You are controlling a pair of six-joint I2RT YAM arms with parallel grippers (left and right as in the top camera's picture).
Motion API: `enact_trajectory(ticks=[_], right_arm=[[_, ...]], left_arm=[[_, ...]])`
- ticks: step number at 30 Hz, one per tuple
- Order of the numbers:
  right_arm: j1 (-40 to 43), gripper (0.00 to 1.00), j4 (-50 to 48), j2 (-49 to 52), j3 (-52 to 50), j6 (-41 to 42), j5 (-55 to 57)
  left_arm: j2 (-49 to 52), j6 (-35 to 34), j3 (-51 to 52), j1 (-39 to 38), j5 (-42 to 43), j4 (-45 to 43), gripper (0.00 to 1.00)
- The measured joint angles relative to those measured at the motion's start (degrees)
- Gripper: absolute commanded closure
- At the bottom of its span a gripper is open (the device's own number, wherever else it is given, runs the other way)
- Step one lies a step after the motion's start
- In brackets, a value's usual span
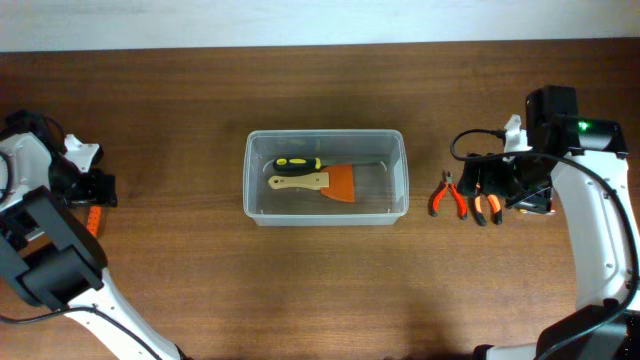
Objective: Pack container
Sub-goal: 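Grasp the orange bit strip with the left gripper and lift, then lower the bit strip into the box and open the left gripper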
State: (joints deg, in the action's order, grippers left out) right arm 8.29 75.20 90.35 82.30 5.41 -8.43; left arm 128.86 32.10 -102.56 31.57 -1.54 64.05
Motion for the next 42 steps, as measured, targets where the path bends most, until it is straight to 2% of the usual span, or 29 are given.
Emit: enact_trajectory(ticks=[7, 14, 19, 22, 24, 28, 32, 36, 42], right_arm=[[0.0, 0.01, 0.02, 0.0, 0.0, -0.04, 0.0], [0.0, 0.01, 0.0, 0.0, 0.0, 0.02, 0.17], [0.0, 0.02, 0.07, 0.0, 0.0, 0.0, 0.46], [0.0, 0.01, 0.2, 0.0, 0.0, 0.0, 0.61], [0.0, 0.01, 0.37, 0.0, 0.0, -0.04, 0.66], [0.0, 0.01, 0.5, 0.0, 0.0, 0.0, 0.66], [0.0, 0.01, 0.94, 0.0, 0.0, 0.0, 0.66], [0.04, 0.01, 1.11, 0.0, 0.0, 0.0, 0.68], [0.04, 0.01, 1.09, 0.0, 0.0, 0.0, 0.85]], left_arm=[[1.03, -0.02, 0.0, 0.0, -0.83, -1.75, 0.32], [2.36, -0.2, 0.0, 0.0, -0.83, -1.81, 0.36], [2.84, -0.52, -0.07, 0.0, -0.7, -2.03, 0.6], [2.86, -0.63, -0.07, -0.07, -0.61, -2.05, 0.87], [2.86, -1.49, -0.07, -0.13, -0.66, -2.01, 0.98], [3.19, -1.92, -1.18, -0.61, -0.83, 1.09, 0.98], [4.85, -2.16, -6.6, -2.71, -1.01, 9.66, 0.98], [5.29, -2.95, -19.78, -7.58, -0.57, 16.63, 0.98], [2.14, -1.77, -41.42, -20.0, 6.84, 20.72, 0.98]])
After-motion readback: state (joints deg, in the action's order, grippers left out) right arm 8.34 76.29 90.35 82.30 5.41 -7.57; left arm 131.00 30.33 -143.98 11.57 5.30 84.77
